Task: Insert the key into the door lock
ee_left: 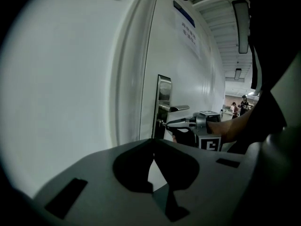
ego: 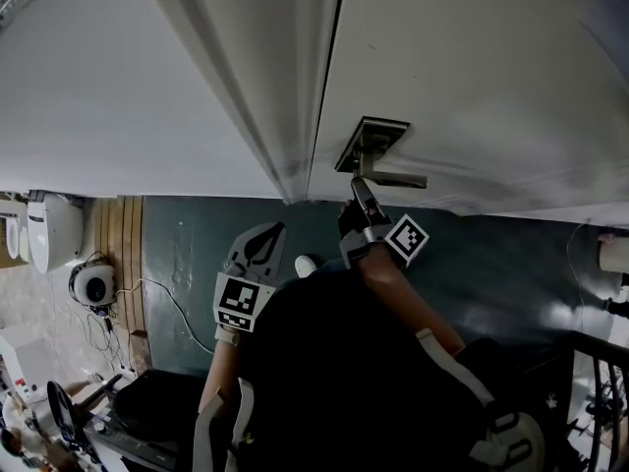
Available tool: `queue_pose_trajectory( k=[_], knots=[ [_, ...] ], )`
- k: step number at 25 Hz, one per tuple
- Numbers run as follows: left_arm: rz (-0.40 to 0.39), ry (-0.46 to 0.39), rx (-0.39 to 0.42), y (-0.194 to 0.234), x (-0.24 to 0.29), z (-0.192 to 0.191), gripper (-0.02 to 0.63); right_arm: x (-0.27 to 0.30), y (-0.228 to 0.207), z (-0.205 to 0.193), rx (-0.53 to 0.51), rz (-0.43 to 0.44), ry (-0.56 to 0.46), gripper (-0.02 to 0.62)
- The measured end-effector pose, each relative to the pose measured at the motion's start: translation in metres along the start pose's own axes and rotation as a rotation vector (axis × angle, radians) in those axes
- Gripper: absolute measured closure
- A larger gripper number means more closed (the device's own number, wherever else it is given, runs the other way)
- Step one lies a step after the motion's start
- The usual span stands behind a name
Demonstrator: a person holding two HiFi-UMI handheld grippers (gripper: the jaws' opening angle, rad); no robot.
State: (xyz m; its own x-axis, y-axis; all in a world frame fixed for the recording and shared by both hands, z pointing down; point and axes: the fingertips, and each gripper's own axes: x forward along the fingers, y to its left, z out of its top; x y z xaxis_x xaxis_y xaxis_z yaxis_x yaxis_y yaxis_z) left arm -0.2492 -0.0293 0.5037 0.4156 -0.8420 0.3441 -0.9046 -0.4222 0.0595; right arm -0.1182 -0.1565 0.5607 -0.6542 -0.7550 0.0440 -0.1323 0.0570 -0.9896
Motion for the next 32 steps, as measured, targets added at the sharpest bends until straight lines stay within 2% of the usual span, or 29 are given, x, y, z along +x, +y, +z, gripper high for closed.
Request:
queue_pose_trajectory(
  k=[7, 9, 11, 17, 22, 25, 32],
  knots=[
    [0.007, 0.001, -0.006, -0.006, 0.004, 0.004, 0.597, -0.002, 0.005, 0.003, -0.049, -0.002, 0.044, 0.557],
    [0.006, 0.001, -0.003, -0.011, 0.005, 0.006, 0.597, -0.006, 0.007, 0.002, -0.044, 0.004, 0.066, 0.509],
    [0.005, 0.0, -0.001, -0.016, 0.009, 0.007, 0.597, -0.012, 0.007, 0.001, -0.045, 0.012, 0.098, 0.493],
    [-0.022, -0.003, 0.002, -0.038, 0.029, 0.014, 0.597, -0.034, 0.004, 0.02, -0.107, -0.012, 0.14, 0.494],
    [-0.061, -0.01, 0.008, -0.062, 0.05, 0.023, 0.597, -0.055, 0.011, 0.048, -0.188, -0.002, 0.133, 0.53],
    [-0.081, -0.015, 0.006, -0.076, 0.065, 0.029, 0.597, -0.068, 0.024, 0.068, -0.286, -0.002, 0.132, 0.553],
    [-0.119, -0.039, 0.017, -0.103, 0.095, 0.047, 0.597, -0.1, 0.032, 0.117, -0.575, -0.086, 0.15, 0.577]
  ],
)
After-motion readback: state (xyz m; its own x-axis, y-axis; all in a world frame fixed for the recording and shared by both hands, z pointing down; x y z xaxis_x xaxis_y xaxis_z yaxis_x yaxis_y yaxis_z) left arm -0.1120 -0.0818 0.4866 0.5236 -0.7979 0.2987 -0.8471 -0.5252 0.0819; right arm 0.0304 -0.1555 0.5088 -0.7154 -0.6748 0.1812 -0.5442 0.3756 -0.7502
